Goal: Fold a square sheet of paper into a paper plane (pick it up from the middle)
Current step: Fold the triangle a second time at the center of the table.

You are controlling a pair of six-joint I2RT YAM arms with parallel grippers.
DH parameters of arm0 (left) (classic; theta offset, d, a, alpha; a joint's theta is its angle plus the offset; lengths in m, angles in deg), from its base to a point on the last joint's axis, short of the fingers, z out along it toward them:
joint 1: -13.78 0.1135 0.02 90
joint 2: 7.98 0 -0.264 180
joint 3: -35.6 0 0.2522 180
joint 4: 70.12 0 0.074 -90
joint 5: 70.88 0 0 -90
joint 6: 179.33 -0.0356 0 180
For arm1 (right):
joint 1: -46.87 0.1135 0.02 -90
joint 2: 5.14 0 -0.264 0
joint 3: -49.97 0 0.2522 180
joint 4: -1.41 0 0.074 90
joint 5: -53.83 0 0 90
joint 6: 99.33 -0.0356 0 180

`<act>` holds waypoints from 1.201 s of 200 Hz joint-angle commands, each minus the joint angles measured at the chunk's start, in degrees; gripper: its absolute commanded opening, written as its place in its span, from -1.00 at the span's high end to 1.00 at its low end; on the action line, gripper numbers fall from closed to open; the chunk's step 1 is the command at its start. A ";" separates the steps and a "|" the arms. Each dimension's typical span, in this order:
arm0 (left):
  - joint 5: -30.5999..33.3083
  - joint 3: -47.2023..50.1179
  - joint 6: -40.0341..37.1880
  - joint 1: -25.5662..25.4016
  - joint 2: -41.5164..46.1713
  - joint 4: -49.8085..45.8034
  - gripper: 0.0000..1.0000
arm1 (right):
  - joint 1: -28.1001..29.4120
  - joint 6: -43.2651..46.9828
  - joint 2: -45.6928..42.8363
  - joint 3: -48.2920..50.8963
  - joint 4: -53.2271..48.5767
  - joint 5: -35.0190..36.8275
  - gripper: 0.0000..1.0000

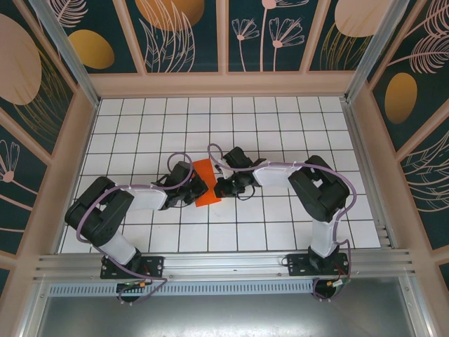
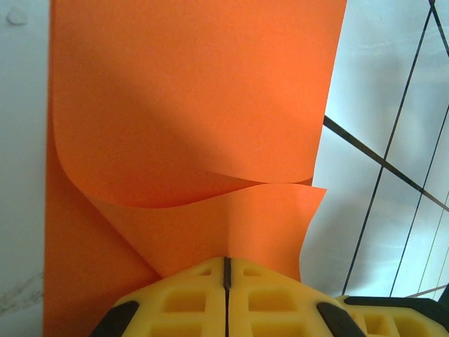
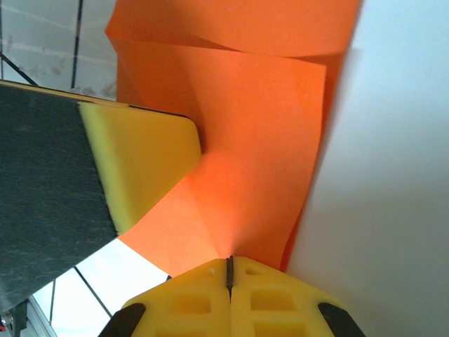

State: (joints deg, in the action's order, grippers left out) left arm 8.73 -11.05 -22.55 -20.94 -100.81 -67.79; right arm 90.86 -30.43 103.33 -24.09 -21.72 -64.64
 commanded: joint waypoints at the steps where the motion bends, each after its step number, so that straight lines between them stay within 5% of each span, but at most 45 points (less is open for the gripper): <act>1: 1.91 2.04 0.97 0.05 -0.68 -5.50 0.83 | 0.49 2.21 1.06 -0.88 -3.97 1.37 1.00; 89: 2.09 2.62 1.12 0.03 -0.55 -5.49 0.84 | 0.49 5.49 -3.57 4.02 -7.69 1.74 1.00; 135: 1.96 2.72 0.73 0.06 0.11 -5.21 0.84 | 0.49 2.55 -7.80 1.45 -1.46 0.37 1.00; 240: 1.32 2.14 -0.08 0.03 0.41 -4.42 0.82 | 0.67 1.85 1.28 -0.21 -1.04 0.60 1.00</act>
State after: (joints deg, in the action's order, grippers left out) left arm 9.10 -10.30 -21.74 -21.00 -100.20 -67.35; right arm 90.97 -28.33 102.89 -23.82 -21.79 -64.51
